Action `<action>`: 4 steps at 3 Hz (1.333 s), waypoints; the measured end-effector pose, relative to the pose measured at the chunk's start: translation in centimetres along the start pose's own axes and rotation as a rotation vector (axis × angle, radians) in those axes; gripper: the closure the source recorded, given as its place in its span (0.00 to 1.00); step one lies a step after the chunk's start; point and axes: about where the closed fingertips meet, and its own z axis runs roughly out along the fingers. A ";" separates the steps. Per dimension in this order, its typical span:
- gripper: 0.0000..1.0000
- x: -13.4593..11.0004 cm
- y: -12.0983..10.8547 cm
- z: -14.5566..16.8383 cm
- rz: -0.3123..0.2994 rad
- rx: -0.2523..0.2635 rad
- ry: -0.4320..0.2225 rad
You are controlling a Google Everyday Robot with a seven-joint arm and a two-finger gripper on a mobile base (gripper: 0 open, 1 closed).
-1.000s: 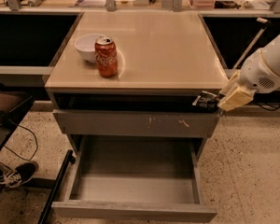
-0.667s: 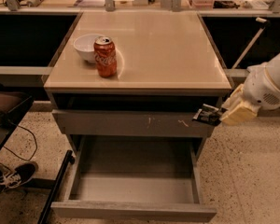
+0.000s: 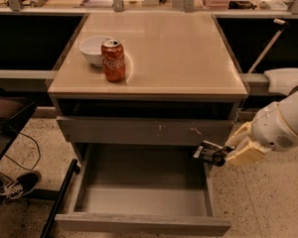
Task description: Place rxbar chocolate into middle drawer
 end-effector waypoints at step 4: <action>1.00 -0.4 6.1 8.4 0.113 0.152 -0.088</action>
Offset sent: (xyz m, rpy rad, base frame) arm 0.0039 0.0080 -0.0259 0.1295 -0.2446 -0.2494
